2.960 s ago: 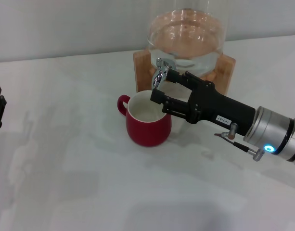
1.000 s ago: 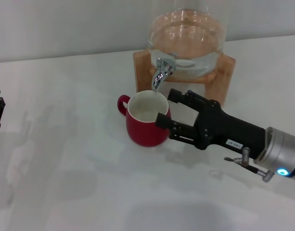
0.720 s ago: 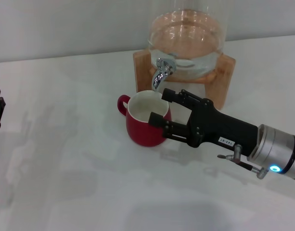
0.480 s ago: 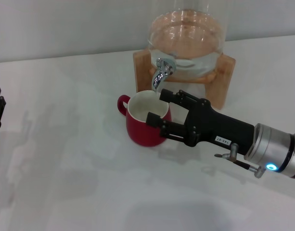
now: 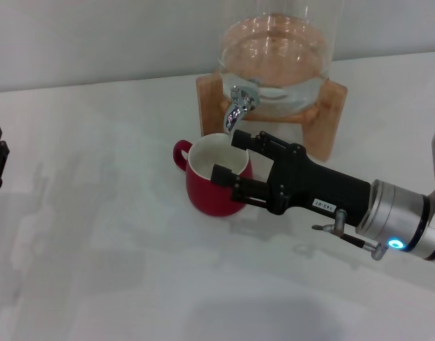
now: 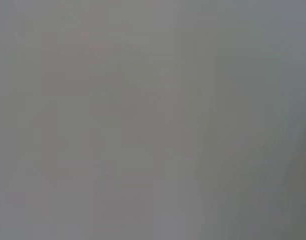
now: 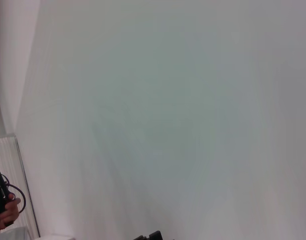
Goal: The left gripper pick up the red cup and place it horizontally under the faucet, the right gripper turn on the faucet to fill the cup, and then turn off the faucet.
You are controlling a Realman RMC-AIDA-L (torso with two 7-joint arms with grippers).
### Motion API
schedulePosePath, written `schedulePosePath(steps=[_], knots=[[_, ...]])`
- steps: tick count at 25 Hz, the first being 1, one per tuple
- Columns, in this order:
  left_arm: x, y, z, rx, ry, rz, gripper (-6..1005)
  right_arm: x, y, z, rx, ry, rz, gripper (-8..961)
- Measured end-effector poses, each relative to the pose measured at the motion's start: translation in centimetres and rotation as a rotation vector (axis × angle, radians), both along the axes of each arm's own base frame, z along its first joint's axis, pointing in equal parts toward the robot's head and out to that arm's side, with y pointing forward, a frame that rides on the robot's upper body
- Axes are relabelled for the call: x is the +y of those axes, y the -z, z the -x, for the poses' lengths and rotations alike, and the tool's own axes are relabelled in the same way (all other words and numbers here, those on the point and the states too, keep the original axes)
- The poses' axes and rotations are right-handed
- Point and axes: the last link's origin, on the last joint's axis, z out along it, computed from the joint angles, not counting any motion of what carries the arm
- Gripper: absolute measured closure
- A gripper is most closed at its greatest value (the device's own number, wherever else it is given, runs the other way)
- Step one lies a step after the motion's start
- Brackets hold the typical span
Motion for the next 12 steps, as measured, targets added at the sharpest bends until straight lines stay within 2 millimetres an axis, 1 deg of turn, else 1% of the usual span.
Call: schedulePosePath(steps=[6,12], knots=[[-0.1,0.1,0.0,0.002,0.001,0.006,328,0.4,0.2,0.3,-0.009,0.004,0.010,107],[-0.2,0.2,0.1,0.000,-0.003,0.008,328,1.1,0.7,1.1,-0.019,-0.007,0.017,108]])
